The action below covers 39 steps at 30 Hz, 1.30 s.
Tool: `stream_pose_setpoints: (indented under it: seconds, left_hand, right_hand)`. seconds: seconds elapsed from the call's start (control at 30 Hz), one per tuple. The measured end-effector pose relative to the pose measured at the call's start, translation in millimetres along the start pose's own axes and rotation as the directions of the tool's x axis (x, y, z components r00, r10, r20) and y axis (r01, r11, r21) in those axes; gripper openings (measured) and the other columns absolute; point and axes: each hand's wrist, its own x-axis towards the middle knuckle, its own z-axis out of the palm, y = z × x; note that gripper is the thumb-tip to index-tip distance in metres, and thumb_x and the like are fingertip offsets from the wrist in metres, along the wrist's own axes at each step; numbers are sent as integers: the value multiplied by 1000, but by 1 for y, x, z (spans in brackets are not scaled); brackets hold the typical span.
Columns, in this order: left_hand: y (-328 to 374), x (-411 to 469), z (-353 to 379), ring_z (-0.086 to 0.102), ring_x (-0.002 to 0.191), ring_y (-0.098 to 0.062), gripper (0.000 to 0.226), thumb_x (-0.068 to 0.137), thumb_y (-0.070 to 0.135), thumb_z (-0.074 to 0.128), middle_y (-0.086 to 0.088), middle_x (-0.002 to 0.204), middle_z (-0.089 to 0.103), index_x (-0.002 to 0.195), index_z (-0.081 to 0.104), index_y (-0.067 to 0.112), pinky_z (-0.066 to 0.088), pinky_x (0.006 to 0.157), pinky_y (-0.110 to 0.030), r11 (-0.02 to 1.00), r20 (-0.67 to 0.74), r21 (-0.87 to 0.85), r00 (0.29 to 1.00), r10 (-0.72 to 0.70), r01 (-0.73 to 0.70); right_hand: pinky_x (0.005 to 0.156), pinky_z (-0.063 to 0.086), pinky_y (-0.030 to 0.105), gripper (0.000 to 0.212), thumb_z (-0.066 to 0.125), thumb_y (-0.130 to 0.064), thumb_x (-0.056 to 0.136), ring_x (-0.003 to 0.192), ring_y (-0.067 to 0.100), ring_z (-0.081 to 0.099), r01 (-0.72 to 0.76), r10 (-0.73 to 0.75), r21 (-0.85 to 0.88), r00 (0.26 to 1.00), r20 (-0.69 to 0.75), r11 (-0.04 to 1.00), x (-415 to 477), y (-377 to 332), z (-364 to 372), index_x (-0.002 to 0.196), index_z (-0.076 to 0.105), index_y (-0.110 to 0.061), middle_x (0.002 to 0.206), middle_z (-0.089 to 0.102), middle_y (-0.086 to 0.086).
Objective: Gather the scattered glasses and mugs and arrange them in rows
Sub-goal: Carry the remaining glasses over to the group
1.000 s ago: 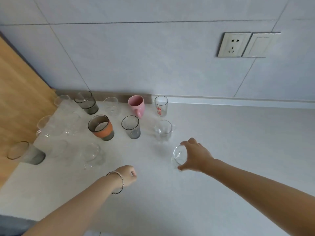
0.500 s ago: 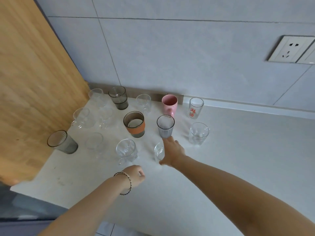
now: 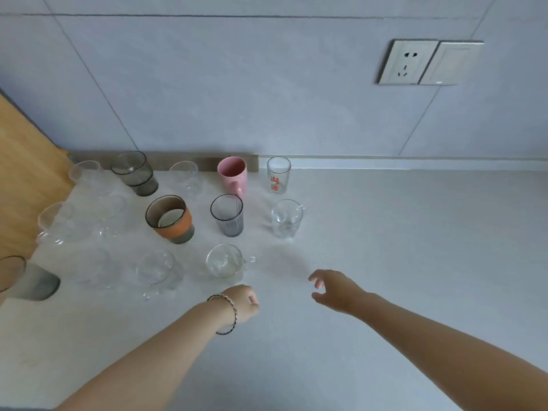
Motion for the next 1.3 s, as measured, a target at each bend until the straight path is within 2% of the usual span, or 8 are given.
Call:
stream_pose_setpoints:
  seconds: [0.1, 0.23, 0.43, 0.57, 0.8, 1.0, 1.13, 1.3]
  left_hand:
    - [55, 13, 1, 54, 117, -21, 31, 92, 20, 42, -4, 128, 57, 116, 59, 11, 42, 95, -27, 995, 30, 68, 997, 69, -71]
    - [143, 30, 9, 52, 120, -22, 30, 93, 21, 42, -5, 130, 55, 116, 58, 11, 41, 98, -27, 974, 59, 134, 983, 174, -180]
    - [293, 55, 45, 51, 93, -17, 30, 93, 19, 41, -5, 113, 60, 113, 61, 10, 37, 79, -21, 925, 97, 221, 951, 293, -308]
    - [387, 73, 80, 49, 90, -17, 24, 92, 19, 41, 0, 98, 53, 104, 61, 15, 42, 86, -25, 906, 100, 257, 942, 321, -336]
    - [518, 106, 125, 50, 92, -15, 8, 92, 23, 41, 4, 98, 51, 88, 49, 23, 43, 90, -25, 884, 128, 281, 928, 351, -373]
    - [576, 135, 141, 49, 93, -15, 6, 92, 22, 43, 4, 100, 50, 88, 48, 24, 43, 89, -25, 882, 137, 316, 937, 323, -350]
    - [591, 150, 144, 55, 102, -17, 7, 93, 22, 42, 2, 107, 56, 89, 48, 24, 43, 90, -24, 883, 139, 344, 947, 289, -320]
    - [595, 167, 144, 52, 95, -15, 14, 92, 22, 43, 3, 103, 54, 81, 48, 27, 42, 85, -22, 894, 132, 344, 958, 257, -287]
  right_hand:
    - [86, 42, 24, 35, 53, -24, 92, 106, 15, 56, -158, 157, 70, 987, 12, 985, -24, 61, -19, 126, 53, -20, 111, 61, -3]
    - [86, 42, 24, 34, 52, -26, 93, 106, 15, 55, -298, 304, 143, 952, -20, 944, -60, 146, -51, 126, 53, -20, 118, 63, -2]
    - [77, 41, 22, 31, 52, -26, 92, 89, 12, 52, -420, 480, 324, 868, -131, 848, -114, 287, -92, 122, 56, -21, 99, 55, -8]
    - [76, 41, 22, 31, 51, -25, 91, 89, 12, 52, -444, 530, 374, 832, -166, 814, -144, 381, -116, 121, 57, -20, 98, 56, -8]
    - [83, 43, 24, 33, 53, -23, 91, 108, 18, 58, -474, 598, 393, 740, -309, 788, -178, 517, -176, 124, 56, -18, 122, 58, 2]
    - [107, 34, 34, 56, 59, -21, 89, 133, 29, 40, -456, 625, 428, 586, -515, 780, -171, 611, -258, 140, 40, -12, 146, 39, 9]
    - [115, 24, 46, 84, 67, -34, 83, 143, 36, 18, -625, 717, 354, 574, -395, 696, -153, 657, -286, 150, 17, -24, 158, 12, 7]
    - [107, 35, 43, 85, 68, -26, 82, 132, 42, 32, -660, 759, 376, 546, -355, 651, -142, 687, -282, 149, 16, -28, 154, 13, 7]
